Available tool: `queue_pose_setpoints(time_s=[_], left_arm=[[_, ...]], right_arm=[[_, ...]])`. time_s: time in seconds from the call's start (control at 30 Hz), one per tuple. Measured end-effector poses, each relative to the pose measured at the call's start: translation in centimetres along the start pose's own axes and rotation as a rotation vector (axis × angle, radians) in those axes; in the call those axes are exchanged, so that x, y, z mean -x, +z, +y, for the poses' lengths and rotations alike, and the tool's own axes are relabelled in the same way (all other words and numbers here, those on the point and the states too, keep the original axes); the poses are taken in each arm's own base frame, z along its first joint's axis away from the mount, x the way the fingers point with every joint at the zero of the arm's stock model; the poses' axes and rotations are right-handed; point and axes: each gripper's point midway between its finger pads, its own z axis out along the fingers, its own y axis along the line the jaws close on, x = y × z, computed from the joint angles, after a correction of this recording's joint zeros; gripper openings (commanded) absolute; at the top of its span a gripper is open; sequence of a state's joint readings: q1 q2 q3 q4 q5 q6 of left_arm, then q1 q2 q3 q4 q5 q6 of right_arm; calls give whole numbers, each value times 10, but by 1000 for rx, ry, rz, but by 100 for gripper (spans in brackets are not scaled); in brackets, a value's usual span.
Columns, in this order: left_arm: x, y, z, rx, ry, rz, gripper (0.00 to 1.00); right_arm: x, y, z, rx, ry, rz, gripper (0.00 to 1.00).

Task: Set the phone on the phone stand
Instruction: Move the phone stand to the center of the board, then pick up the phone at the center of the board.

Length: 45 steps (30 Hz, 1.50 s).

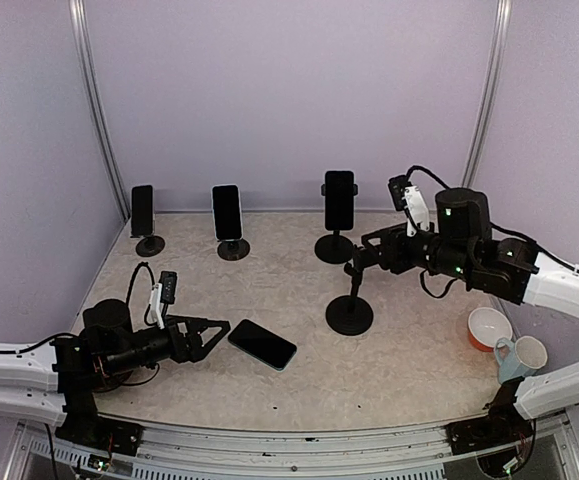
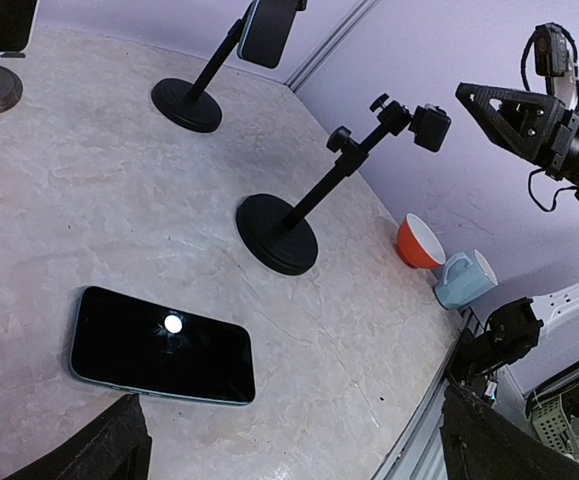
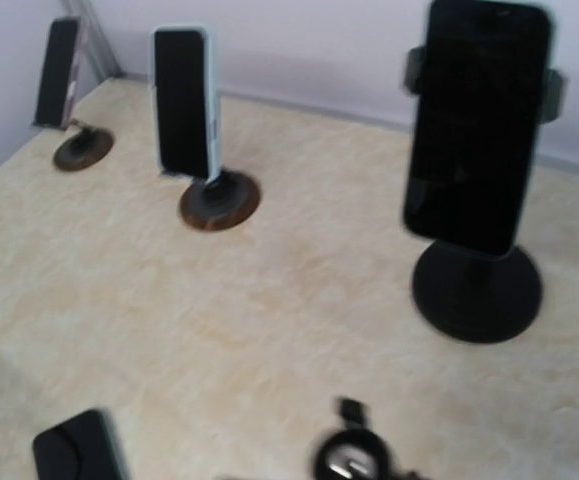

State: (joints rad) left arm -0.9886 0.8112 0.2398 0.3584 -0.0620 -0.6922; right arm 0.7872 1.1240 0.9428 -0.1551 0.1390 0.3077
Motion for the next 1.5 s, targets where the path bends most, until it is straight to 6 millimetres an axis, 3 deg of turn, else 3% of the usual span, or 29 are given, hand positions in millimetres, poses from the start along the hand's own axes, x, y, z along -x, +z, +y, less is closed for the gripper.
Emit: queue_pose_setpoints(time_s=[0.17,0.3,0.4,0.6,0.73,0.9,1.27,1.5], left_arm=[[0,0,0,0,0,0,99],[0,0,1,3,0,-3,99],[0,0,2,8,1,-3,99],[-4,-2,6,17,0,-1,99],[-4,-4,8,20,-2,-7,99],[-2,-6,7,16,-9,-20,99],[-4,-7,9,18,-19,-18,99],[-1,-8,7,9,-23,-28,99]], right_arm=[[1,-8,31,57,-63,17,61],[15,-21,70,134,-132,-15,81],[15,-27,101,200,-194,-22,99],[-23,-12,140,263,-332,55,100],[-49,5,150,272,-393,111,100],[-66,22,157,284,-429,115,100],[-139,60,161,320,-507,170,100],[-171,81,163,321,-490,196,100]])
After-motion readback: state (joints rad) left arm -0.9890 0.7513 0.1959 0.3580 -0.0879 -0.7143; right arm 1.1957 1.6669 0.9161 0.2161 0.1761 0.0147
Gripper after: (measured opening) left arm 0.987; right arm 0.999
